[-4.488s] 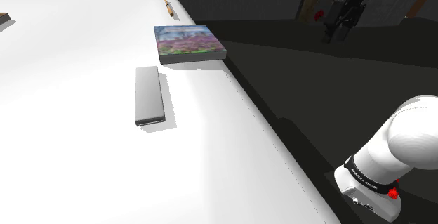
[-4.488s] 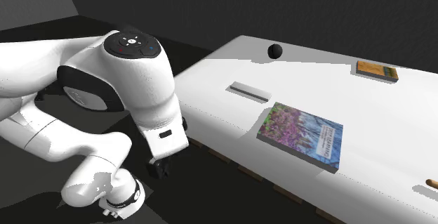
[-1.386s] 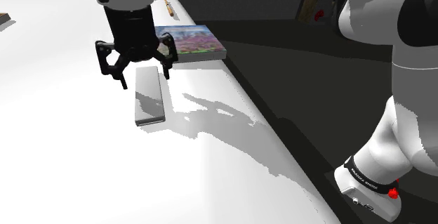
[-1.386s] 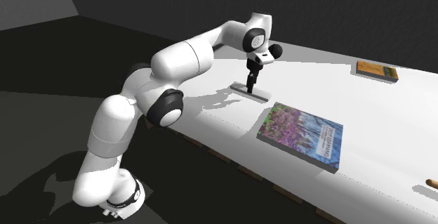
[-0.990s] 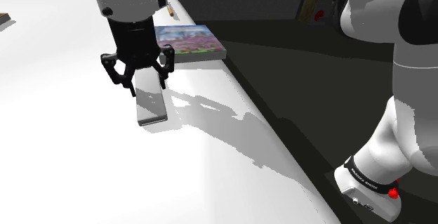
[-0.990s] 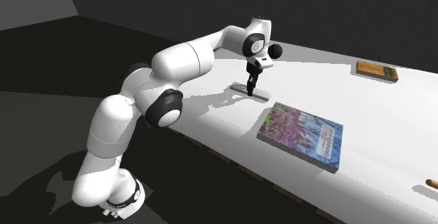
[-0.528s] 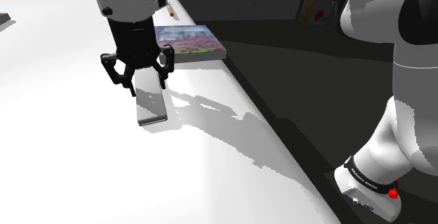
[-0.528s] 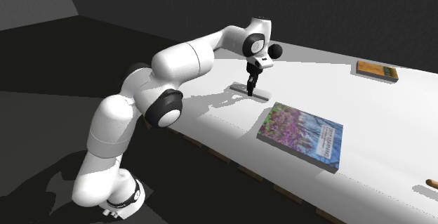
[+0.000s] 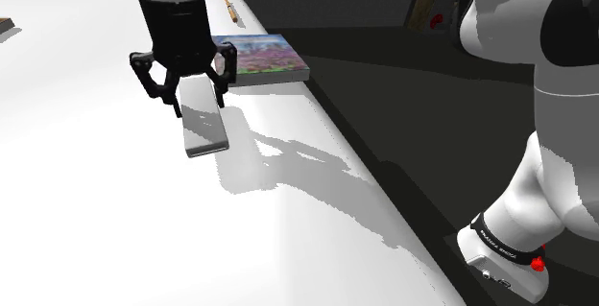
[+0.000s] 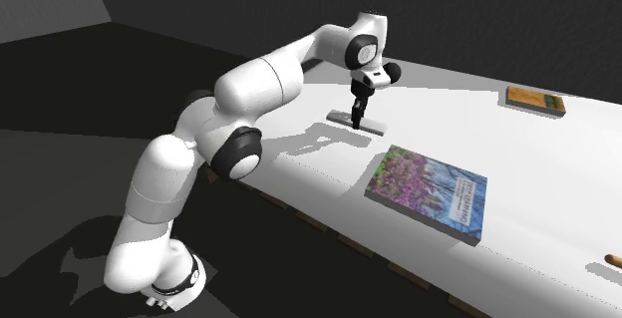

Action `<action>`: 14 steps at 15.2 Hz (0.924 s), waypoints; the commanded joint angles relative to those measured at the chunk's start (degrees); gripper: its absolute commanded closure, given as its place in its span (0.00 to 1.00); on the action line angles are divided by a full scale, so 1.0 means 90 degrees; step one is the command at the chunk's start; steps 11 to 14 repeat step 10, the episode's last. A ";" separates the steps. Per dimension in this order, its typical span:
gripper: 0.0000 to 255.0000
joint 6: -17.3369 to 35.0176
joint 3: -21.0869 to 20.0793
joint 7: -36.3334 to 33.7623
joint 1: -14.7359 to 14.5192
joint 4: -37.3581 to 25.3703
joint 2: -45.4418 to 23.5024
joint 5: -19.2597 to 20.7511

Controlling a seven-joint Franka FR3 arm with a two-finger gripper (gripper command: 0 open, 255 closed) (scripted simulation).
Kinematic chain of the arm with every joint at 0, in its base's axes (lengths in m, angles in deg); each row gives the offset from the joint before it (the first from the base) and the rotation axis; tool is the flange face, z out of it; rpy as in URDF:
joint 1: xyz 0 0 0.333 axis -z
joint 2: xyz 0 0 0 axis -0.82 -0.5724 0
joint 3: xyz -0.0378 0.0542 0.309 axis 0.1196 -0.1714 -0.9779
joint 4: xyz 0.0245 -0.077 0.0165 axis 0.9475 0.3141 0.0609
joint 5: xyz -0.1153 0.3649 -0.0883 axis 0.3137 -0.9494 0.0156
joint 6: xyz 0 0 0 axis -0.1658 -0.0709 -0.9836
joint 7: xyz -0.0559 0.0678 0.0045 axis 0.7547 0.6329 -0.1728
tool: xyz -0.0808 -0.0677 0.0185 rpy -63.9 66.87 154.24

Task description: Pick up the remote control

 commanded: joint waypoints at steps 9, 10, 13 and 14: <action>1.00 -0.1361 0.0173 0.0163 -0.0735 -0.2191 -0.0743 0.0340; 1.00 -0.1357 0.0173 0.0162 -0.0732 -0.2181 -0.0739 0.0338; 1.00 -0.1357 0.0173 0.0162 -0.0732 -0.2181 -0.0739 0.0338; 1.00 -0.1357 0.0173 0.0162 -0.0732 -0.2181 -0.0739 0.0338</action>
